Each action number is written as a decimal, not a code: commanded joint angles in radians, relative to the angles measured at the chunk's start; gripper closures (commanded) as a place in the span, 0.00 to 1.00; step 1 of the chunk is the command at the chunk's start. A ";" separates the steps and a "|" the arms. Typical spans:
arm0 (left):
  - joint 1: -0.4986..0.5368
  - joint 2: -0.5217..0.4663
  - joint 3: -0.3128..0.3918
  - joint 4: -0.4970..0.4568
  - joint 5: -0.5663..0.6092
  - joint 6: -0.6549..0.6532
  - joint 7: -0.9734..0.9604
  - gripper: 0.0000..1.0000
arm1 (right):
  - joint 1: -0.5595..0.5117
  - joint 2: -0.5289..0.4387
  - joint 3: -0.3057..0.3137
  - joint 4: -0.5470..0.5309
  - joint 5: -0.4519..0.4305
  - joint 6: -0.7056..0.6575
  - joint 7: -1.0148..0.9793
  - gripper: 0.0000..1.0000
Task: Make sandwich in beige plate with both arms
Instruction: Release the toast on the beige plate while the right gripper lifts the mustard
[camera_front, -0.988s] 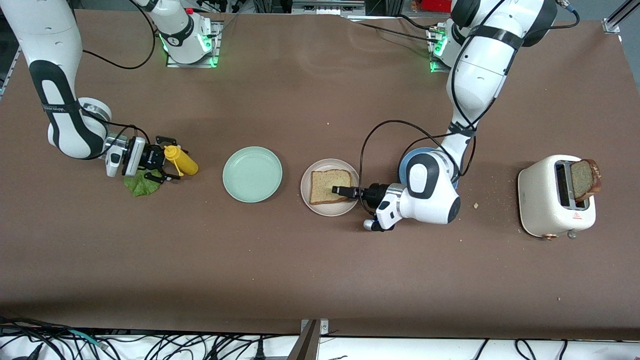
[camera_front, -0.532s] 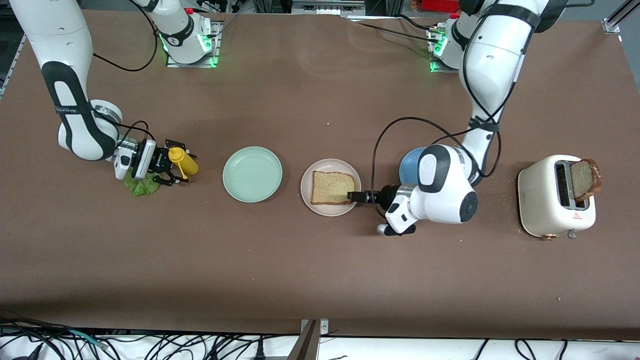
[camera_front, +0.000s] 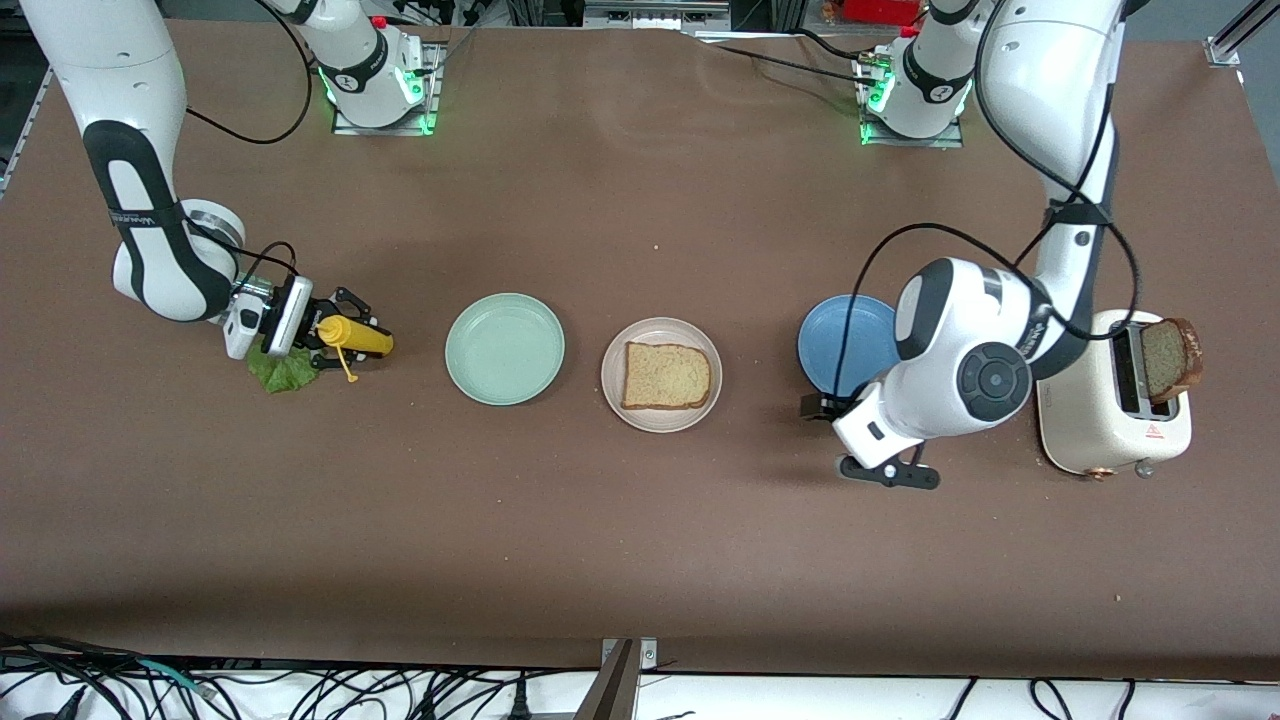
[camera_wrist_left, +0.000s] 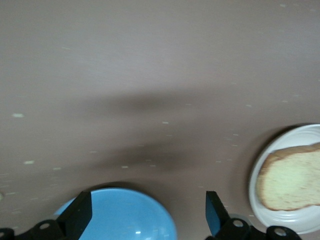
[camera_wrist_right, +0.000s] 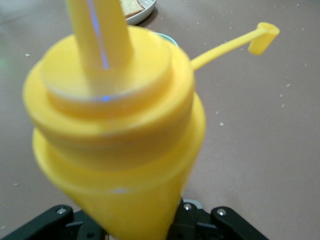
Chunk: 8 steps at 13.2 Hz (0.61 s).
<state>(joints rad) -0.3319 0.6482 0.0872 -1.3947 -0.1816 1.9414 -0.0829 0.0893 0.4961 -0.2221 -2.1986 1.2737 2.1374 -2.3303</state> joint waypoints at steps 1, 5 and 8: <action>0.054 -0.038 -0.003 -0.026 0.048 -0.015 -0.005 0.00 | 0.116 -0.042 -0.005 0.032 0.004 0.122 0.046 1.00; 0.181 -0.059 -0.011 -0.017 0.045 -0.027 0.098 0.02 | 0.240 -0.034 -0.006 0.158 -0.317 0.279 0.370 1.00; 0.203 -0.073 -0.001 -0.017 0.056 -0.073 0.130 0.01 | 0.268 -0.031 -0.003 0.233 -0.649 0.277 0.654 1.00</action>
<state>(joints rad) -0.1324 0.6080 0.0933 -1.3948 -0.1676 1.9090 0.0308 0.3517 0.4703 -0.2219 -2.0004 0.7614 2.4210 -1.8006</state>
